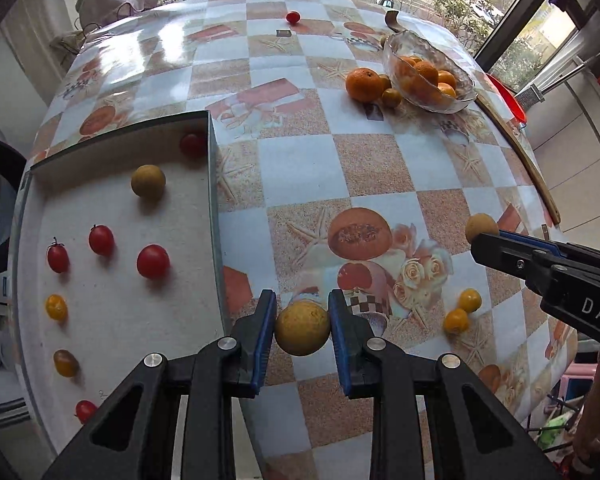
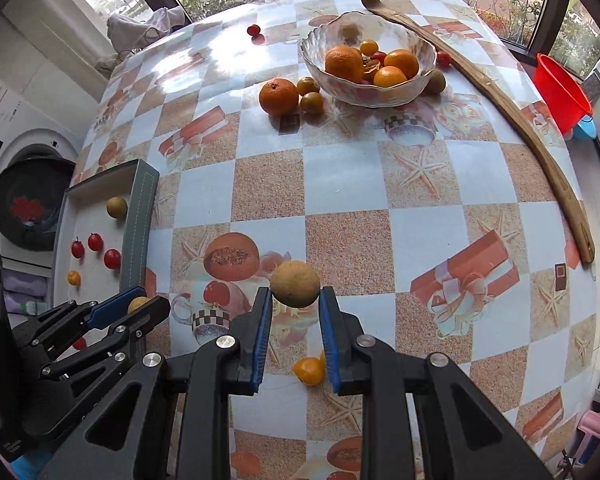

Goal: Organize fruits
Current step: 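Carry both brown round fruits over the white tray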

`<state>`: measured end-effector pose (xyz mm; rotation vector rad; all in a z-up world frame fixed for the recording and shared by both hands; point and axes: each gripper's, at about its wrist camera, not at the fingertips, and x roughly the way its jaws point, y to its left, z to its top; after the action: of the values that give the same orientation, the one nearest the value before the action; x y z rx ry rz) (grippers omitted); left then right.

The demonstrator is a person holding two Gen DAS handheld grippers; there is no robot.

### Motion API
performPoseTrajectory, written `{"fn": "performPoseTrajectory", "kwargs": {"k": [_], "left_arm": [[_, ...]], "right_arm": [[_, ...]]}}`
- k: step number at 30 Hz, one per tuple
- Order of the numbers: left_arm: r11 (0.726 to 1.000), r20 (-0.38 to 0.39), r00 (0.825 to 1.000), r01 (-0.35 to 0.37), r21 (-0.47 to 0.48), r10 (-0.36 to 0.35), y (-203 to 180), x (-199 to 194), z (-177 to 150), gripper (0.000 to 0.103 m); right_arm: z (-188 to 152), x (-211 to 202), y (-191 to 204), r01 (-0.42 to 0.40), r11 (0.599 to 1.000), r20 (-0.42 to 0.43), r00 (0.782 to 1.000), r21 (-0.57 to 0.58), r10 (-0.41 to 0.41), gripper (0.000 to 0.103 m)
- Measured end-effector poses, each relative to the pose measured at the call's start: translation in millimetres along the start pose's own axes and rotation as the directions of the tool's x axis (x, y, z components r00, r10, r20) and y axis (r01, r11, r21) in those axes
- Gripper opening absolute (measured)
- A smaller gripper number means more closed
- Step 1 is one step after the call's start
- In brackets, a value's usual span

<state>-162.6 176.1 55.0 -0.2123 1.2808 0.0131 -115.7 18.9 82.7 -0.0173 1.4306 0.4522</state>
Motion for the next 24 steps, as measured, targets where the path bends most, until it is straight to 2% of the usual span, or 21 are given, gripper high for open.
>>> {"fn": "performPoseTrajectory", "kwargs": {"k": [12,19,24], "left_arm": [[0.985,0.044,0.997,-0.047,-0.163,0.055,64.4,-40.5,-27.0,0.029],[0.965,0.035,0.996,-0.076,-0.252,0.088,98.6,-47.6,-52.4,0.029],[0.955,0.018,0.994,-0.095,-0.280,0.104,116.3,-42.3,-65.2,0.029]], "right_arm": [[-0.3,-5.0,70.6,-0.061,0.987,-0.032,0.998,-0.147,0.057,0.026],[0.3,5.2,118.5,-0.114,0.968,-0.077,0.992,-0.226,0.098,0.026],[2.7,20.0,147.7,-0.153,0.954,-0.126,0.984,-0.259,0.124,0.026]]}}
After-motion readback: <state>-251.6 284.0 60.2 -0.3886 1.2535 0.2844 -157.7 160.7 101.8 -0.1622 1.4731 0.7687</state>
